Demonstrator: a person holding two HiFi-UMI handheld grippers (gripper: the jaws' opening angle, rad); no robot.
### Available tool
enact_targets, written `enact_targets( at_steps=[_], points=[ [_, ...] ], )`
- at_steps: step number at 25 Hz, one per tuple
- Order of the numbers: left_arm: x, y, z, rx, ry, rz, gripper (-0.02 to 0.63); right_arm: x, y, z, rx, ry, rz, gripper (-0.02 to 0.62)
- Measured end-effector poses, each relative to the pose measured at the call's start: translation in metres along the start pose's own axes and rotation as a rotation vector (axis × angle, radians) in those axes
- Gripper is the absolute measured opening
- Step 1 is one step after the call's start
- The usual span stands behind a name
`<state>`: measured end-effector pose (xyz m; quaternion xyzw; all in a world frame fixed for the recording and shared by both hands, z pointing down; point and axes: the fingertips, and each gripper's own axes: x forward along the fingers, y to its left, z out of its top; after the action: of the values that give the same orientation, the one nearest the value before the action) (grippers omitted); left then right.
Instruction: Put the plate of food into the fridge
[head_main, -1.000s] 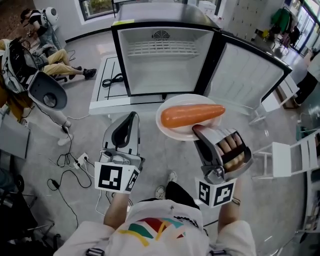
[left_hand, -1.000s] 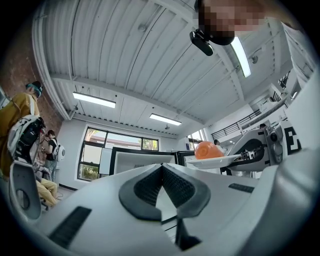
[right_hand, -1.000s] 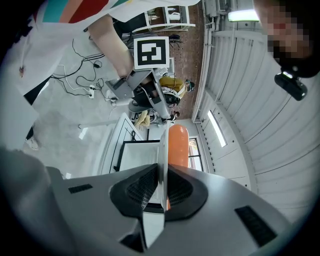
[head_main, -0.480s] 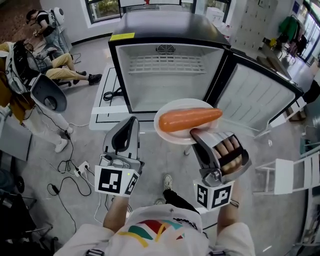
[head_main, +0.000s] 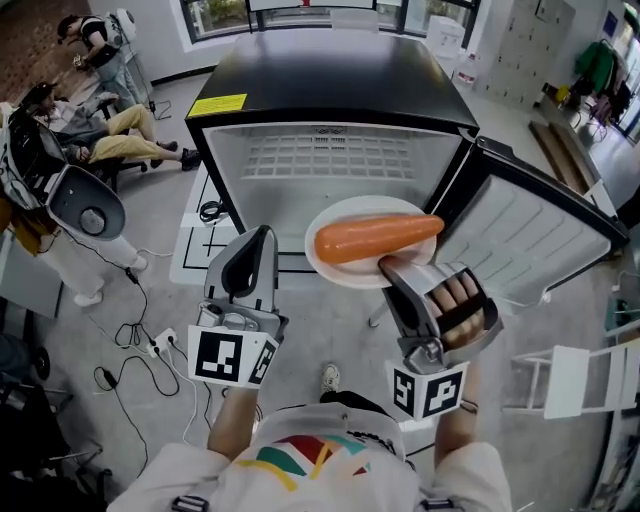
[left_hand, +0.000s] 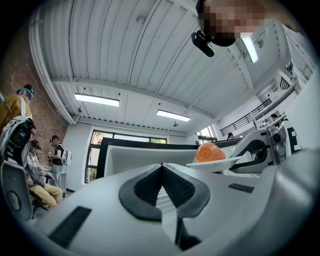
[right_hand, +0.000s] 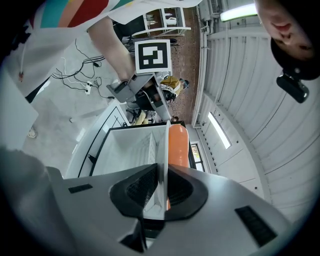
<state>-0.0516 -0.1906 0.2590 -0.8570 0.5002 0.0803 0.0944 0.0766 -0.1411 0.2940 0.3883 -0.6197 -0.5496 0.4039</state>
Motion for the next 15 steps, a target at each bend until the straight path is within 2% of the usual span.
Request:
enact_targets(
  at_steps=[10,15],
  points=[
    [0.038,0.014,-0.014,0.011,0.023,0.056,0.006,0.044,0.001,-0.023,0.013,-0.064,0.024,0.034],
    [0.053,0.019,-0.018,0.004,0.015,0.047,0.005,0.055,-0.001,-0.027,0.012,-0.059,0.026,0.034]
  ],
)
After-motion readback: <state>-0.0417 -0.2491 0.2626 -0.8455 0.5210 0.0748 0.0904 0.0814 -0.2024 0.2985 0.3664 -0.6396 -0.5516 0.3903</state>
